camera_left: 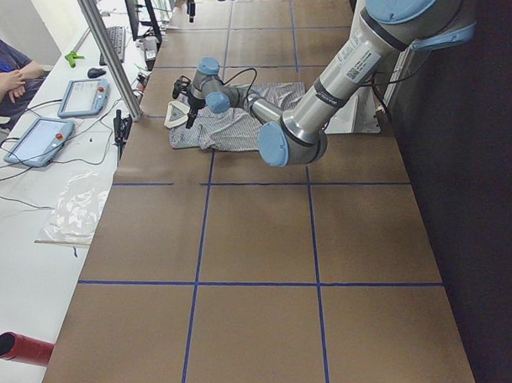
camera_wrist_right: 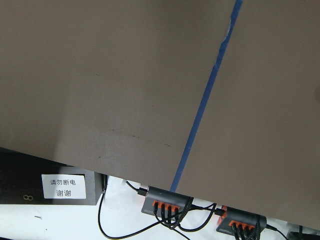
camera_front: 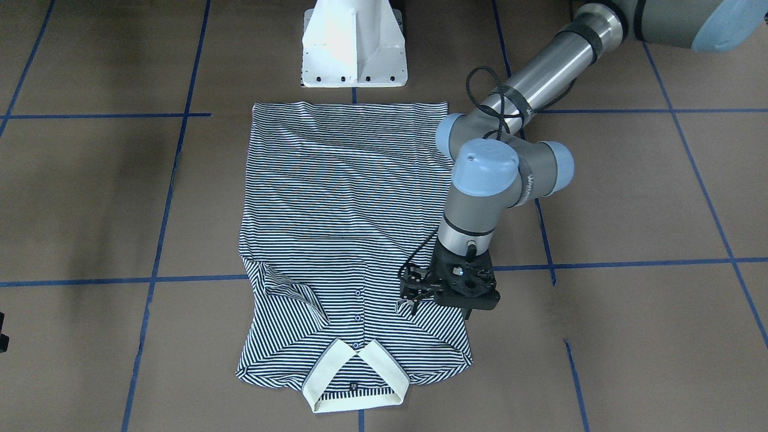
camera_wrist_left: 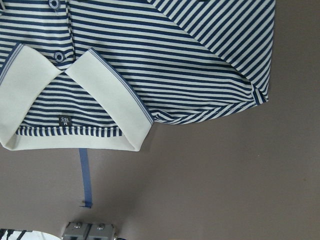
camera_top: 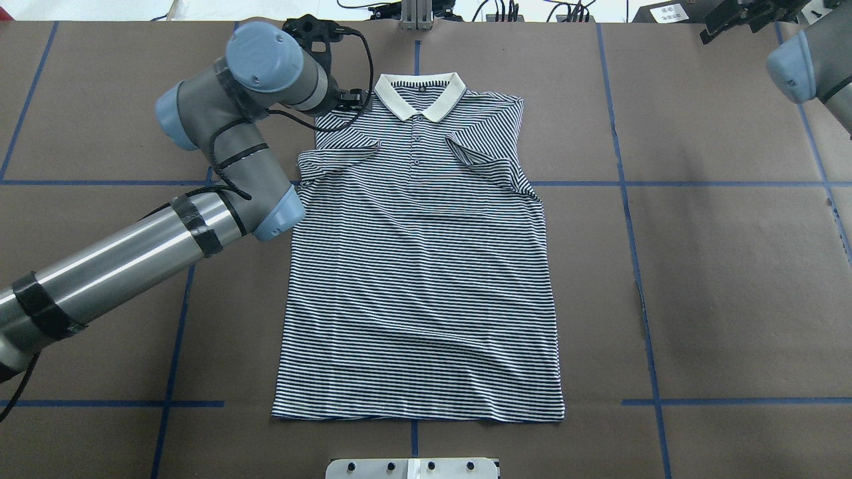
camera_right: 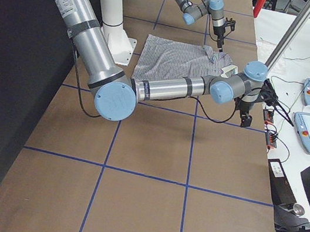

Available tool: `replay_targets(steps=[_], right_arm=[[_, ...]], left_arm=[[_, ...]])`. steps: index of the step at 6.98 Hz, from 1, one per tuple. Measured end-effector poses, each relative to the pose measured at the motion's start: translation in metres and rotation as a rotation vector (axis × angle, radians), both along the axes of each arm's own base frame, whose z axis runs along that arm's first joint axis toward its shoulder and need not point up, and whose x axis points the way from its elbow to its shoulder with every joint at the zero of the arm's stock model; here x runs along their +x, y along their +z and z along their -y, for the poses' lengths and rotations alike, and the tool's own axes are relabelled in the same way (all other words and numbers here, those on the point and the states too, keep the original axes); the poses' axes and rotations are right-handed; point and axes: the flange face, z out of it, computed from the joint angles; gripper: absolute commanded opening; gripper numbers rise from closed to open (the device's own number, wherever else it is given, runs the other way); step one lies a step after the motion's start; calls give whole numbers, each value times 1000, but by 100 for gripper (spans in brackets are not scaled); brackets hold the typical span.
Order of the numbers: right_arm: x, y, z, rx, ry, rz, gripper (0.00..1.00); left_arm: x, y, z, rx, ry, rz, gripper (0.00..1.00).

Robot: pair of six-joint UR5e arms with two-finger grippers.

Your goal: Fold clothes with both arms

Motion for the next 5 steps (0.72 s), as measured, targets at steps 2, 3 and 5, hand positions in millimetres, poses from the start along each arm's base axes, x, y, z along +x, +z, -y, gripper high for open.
replay_targets(steps=[2,3,5], right_arm=[[0,1,0,-1,0,-1,100],[0,1,-1,0,0,-1,100],[0,2,-1,-1,0,-2,100]], left_arm=[[-24,41,-2,-15,-5,-76,53],[-31,59,-7,-25,-15,-109,53],[-39,85,-18,-37,-30,-155,53]])
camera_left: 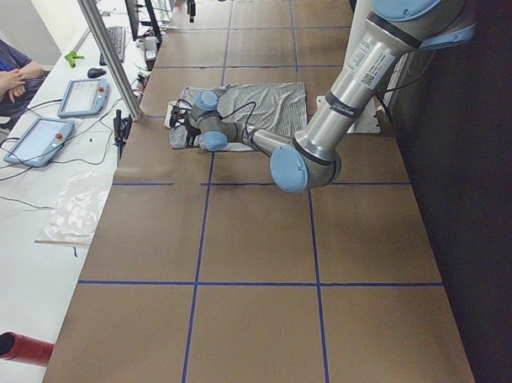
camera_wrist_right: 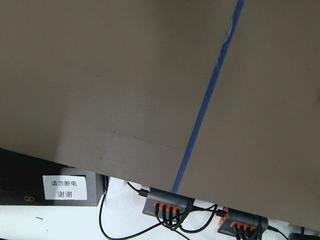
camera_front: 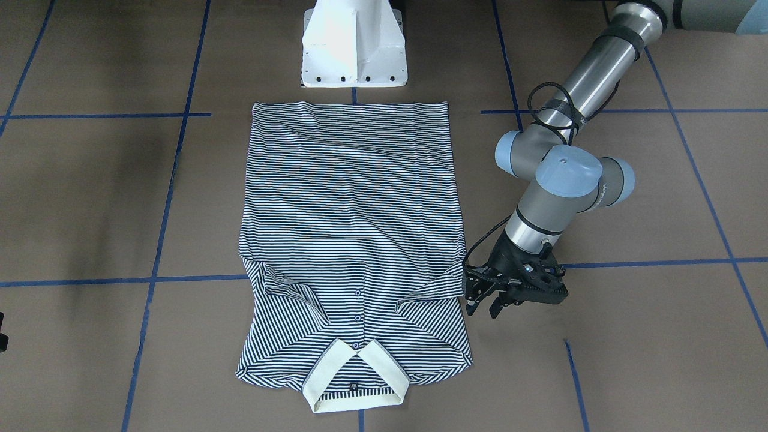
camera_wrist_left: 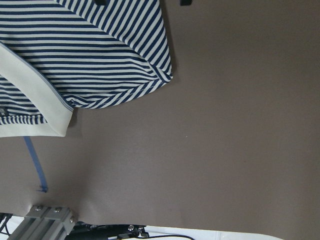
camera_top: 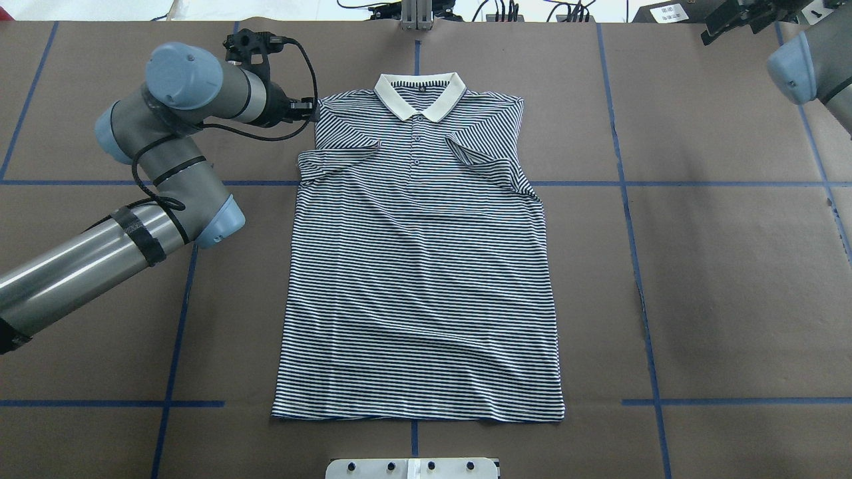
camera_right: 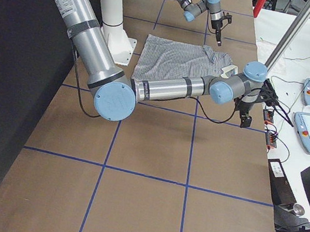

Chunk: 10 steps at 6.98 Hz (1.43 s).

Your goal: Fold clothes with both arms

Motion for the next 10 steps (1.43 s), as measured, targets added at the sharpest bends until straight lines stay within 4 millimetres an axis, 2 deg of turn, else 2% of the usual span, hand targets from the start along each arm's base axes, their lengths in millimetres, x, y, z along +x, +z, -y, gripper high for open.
replay_targets(steps=[1,2,5,10], right_arm=[[0,1,0,0,0,-1,100],[0,1,0,0,0,-1,100],[1,5,-1,-5,0,-3,100],[1,10,-4,-11,0,-5,100]], left_arm=[[0,5,-6,-14,-4,-16,44],[5,7,-14,-36,-4,-31,41],[25,5,-35,-102,-4,-78,41],[20,19,-47,-109,1,-72,41]])
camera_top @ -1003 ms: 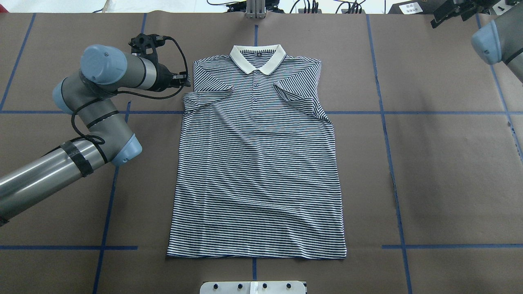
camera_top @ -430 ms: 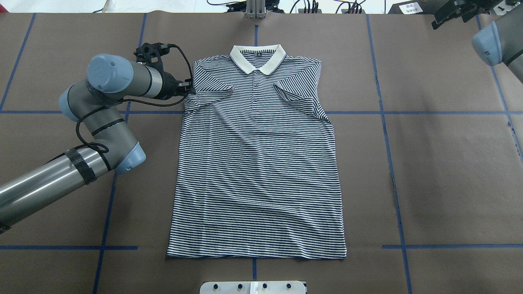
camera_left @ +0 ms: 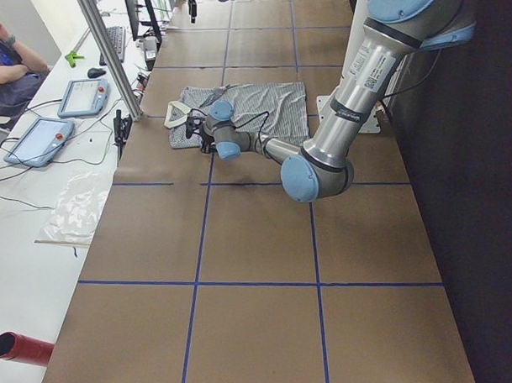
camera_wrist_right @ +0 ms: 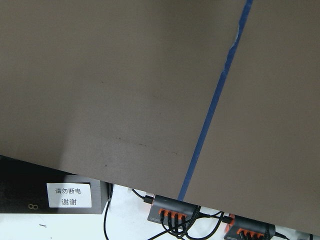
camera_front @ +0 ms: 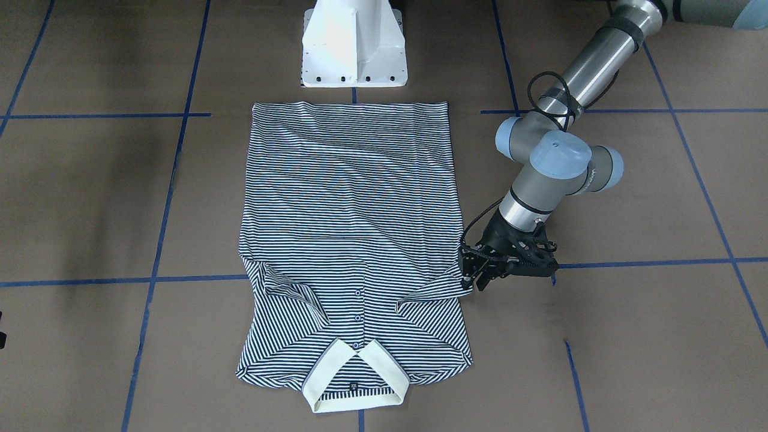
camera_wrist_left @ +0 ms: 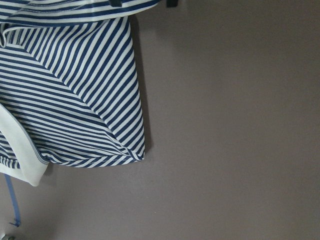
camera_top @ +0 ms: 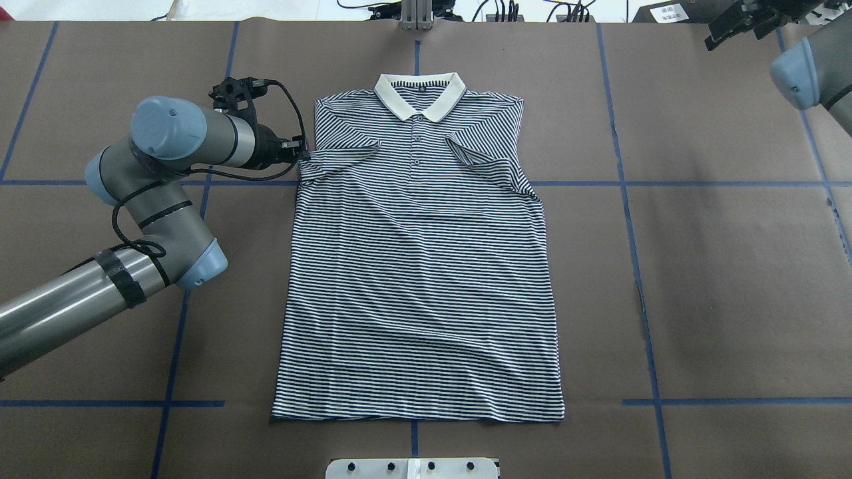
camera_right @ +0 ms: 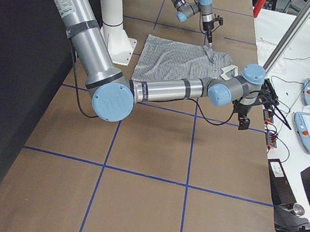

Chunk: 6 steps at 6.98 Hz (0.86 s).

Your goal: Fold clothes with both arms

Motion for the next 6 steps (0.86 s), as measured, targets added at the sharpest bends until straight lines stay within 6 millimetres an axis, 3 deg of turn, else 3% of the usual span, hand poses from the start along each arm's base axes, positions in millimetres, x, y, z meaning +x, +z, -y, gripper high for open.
replay_targets(steps=[3,5,6], right_arm=[[0,2,0,-1,2,-4,100],[1,4,-1,-3,4,-7,100],[1,4,-1,-3,4,-7,100]], left_arm=[[3,-3,-2,-2,2,-4,36],[5,-3,-3,-3,5,-6,24],[7,-3,-5,-8,6,-8,13]])
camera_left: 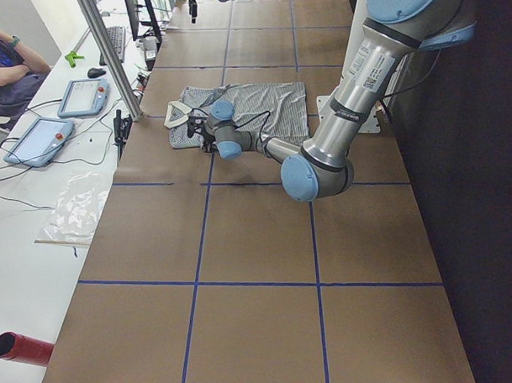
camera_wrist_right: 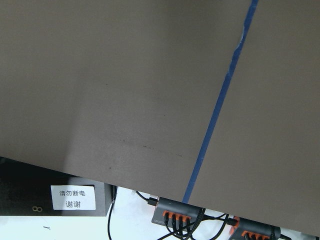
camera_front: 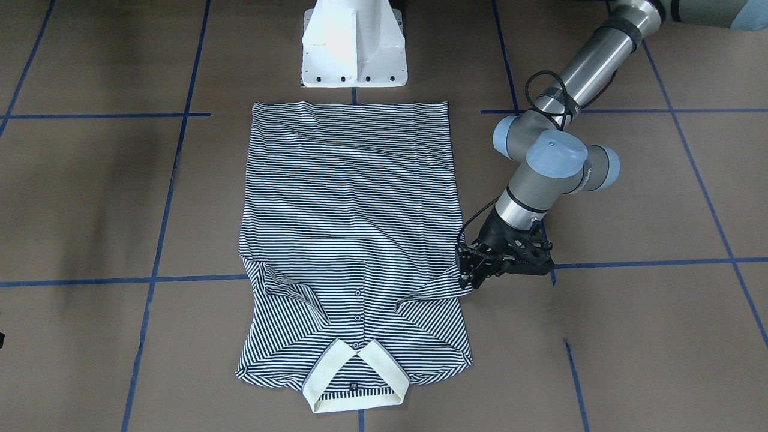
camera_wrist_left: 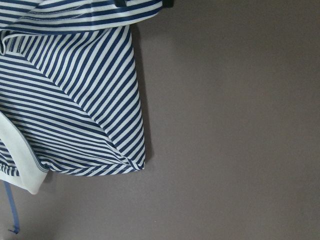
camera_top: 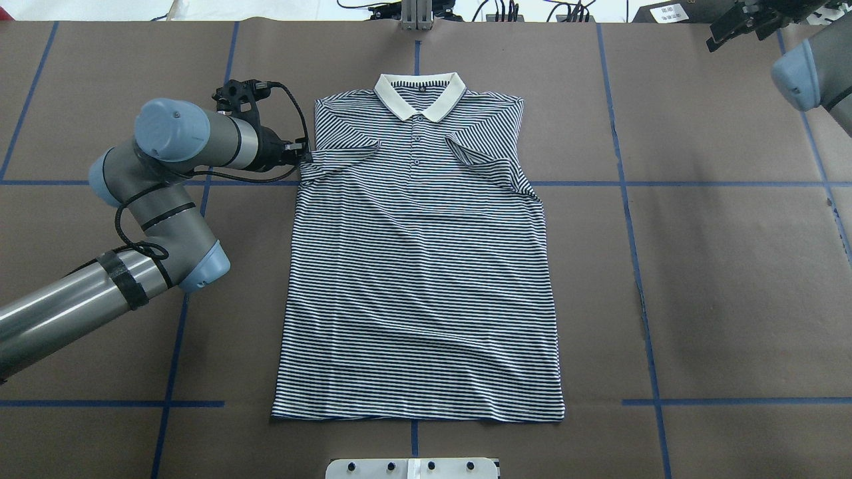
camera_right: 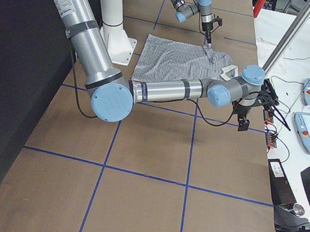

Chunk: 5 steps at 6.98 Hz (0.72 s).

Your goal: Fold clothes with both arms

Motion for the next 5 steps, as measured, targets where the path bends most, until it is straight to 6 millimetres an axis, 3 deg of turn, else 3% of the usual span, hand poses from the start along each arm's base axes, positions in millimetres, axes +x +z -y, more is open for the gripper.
replay_targets(steps=[1,5], right_arm=[[0,0,0,0,0,0,100],[0,1,0,0,0,-1,100]], left_arm=[[2,-1,-2,-12,-2,-8,0],[0,-32,-14,-47,-25,-86,0]])
